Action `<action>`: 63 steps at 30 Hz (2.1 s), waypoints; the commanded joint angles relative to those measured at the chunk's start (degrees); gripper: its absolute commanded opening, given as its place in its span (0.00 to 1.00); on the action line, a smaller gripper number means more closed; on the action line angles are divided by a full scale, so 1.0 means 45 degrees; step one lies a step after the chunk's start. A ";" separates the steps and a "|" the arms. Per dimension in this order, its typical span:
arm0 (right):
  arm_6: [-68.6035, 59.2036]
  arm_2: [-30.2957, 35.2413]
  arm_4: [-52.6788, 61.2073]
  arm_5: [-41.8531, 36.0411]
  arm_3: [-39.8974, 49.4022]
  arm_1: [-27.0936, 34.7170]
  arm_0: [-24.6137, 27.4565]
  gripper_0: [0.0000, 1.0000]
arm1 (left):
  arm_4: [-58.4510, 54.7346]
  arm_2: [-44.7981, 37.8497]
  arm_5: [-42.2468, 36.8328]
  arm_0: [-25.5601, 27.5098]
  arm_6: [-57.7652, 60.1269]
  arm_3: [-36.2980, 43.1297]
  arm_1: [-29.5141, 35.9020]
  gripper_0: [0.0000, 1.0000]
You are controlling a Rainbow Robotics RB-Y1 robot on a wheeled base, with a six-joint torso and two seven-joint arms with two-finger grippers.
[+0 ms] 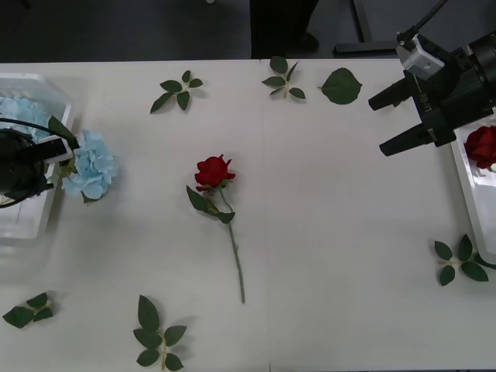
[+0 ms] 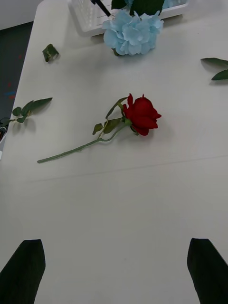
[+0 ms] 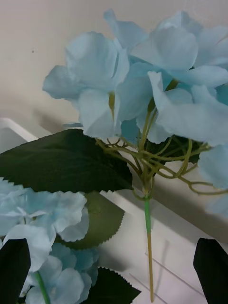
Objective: Place the red flowers into the right box and the blue flowers into the left box. If a person shows an open palm, hand one flower to the person first, then continue sorting.
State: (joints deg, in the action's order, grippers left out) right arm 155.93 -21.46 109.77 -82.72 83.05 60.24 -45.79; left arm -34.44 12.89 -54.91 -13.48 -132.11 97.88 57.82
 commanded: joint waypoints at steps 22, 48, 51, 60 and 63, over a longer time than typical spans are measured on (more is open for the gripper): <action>-0.0207 0.0316 0.0197 0.0140 0.0000 0.0325 0.0078 0.87 | -0.0178 0.4791 0.0250 -0.4388 -0.1091 -0.4368 -0.0212 0.05; -0.0207 0.0316 0.0295 0.0159 0.0020 0.0325 0.0078 0.87 | -0.4299 0.0865 -0.2582 -0.4369 -0.0973 -0.3880 0.0120 0.00; -0.0207 0.0316 0.0295 0.0159 0.0020 0.0325 0.0078 0.87 | -0.4943 -0.0560 -0.3891 -0.4330 -0.0934 -0.3685 0.0569 0.00; -0.0207 0.0316 0.0295 0.0159 0.0020 0.0325 0.0078 0.92 | -0.6916 -0.5853 -0.7113 -0.2494 -0.0915 -0.3216 0.1839 0.00; -0.0207 0.0316 0.0295 0.0159 0.0020 0.0325 0.0078 0.99 | -0.7267 -0.7767 -0.7504 -0.1029 -0.0895 -0.3236 0.2073 0.00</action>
State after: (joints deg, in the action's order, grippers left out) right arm 155.93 -21.45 110.28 -82.48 82.99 60.24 -45.55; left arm -65.79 -14.69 -87.36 -24.80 -133.06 81.76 62.64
